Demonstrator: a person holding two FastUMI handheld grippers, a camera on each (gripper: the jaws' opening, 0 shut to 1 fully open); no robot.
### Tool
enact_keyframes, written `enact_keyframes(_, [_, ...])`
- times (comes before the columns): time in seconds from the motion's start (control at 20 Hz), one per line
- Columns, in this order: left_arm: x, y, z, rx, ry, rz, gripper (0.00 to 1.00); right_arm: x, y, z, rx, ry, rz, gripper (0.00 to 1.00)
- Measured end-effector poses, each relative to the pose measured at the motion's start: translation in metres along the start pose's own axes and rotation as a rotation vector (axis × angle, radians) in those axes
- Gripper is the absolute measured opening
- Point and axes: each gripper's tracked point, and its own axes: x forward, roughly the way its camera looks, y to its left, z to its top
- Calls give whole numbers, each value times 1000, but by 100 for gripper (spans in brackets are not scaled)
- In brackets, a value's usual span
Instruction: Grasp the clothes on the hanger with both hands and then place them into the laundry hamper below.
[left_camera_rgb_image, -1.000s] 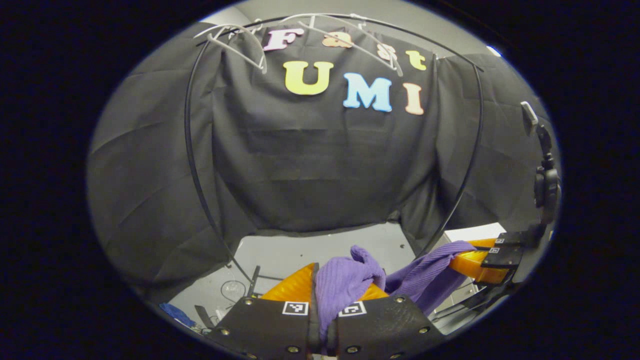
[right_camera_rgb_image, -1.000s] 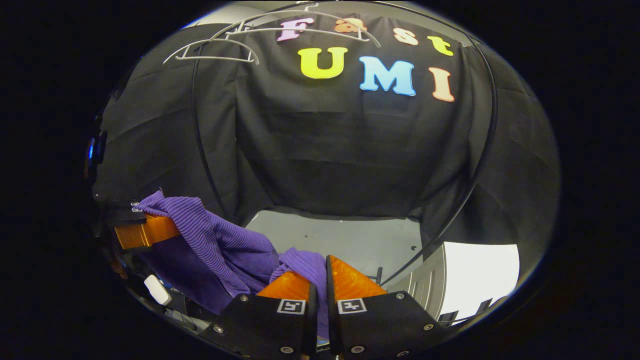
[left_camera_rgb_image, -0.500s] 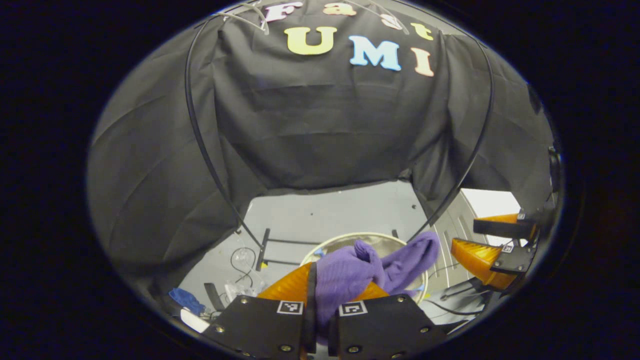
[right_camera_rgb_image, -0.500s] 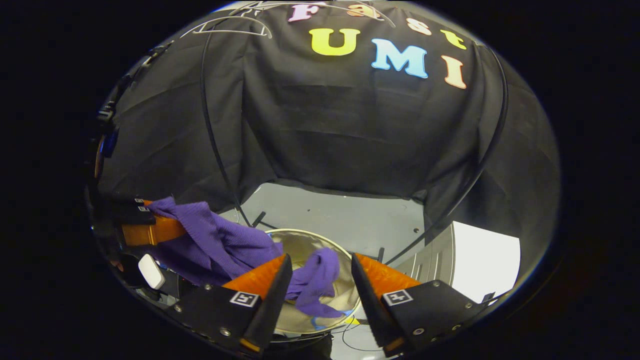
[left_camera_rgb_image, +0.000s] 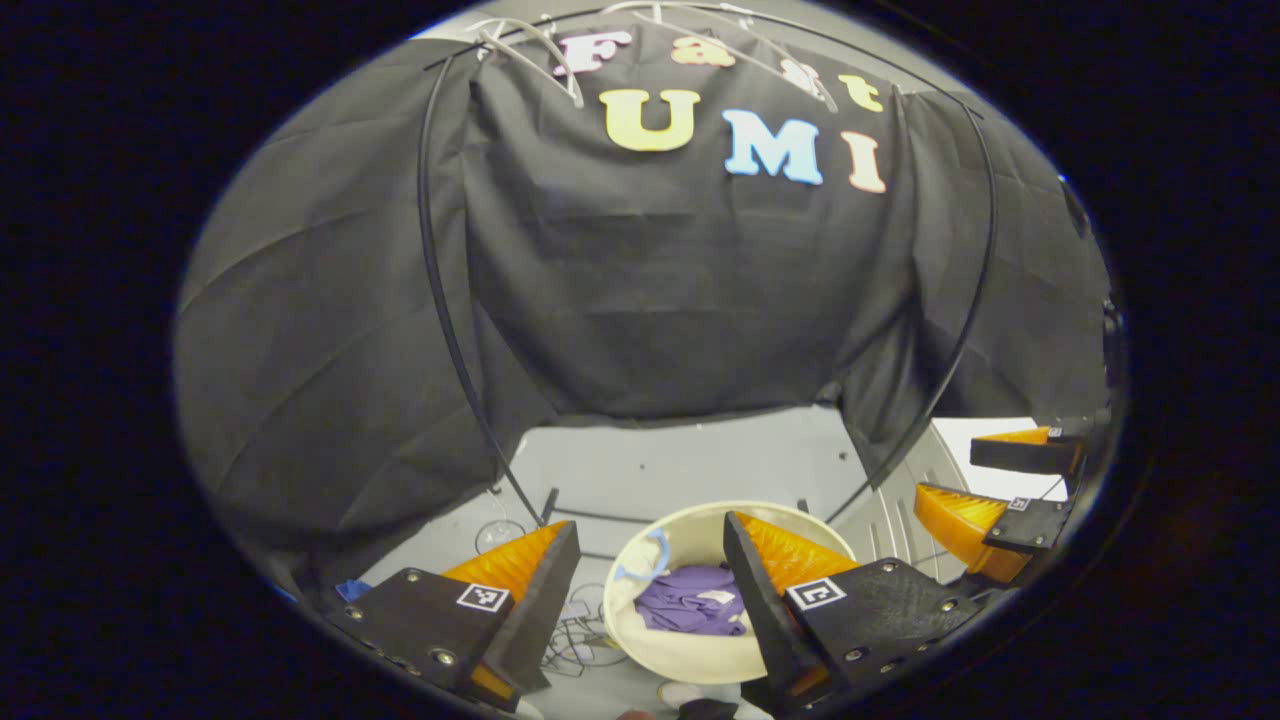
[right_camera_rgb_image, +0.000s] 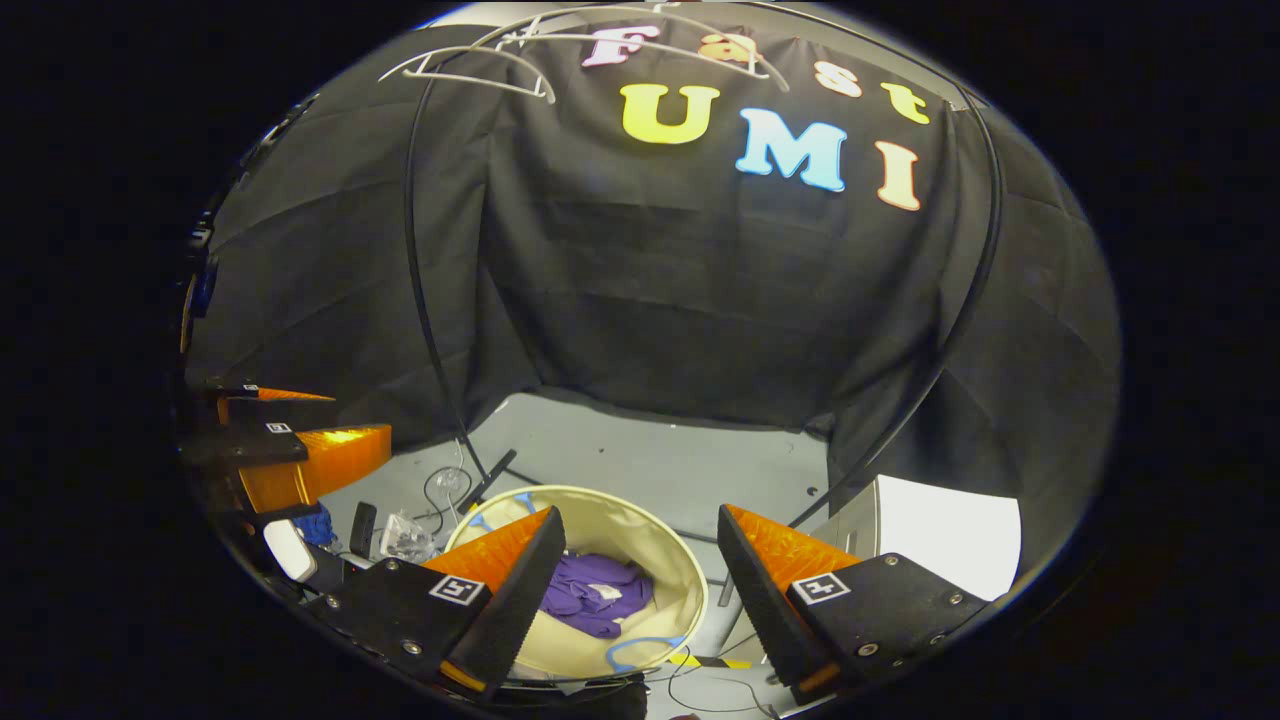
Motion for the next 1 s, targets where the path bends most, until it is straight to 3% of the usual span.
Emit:
enact_keyframes(0.2, [-26, 10, 78, -22, -165, 18, 88, -17, -16, 58, 56, -131, -24, 96])
enact_keyframes(0.6, [-97, 24, 199, -33, -431, 26, 78, -77, -57, 160, 109, -372, -92, 96])
enact_keyframes(0.65, [-109, 29, 211, -31, -452, 25, 90, -86, -62, 170, 119, -400, -101, 96])
enact_keyframes(1.0, [-165, 43, 292, 0, -610, 24, 90, -128, -125, 221, 124, -549, -235, 96])
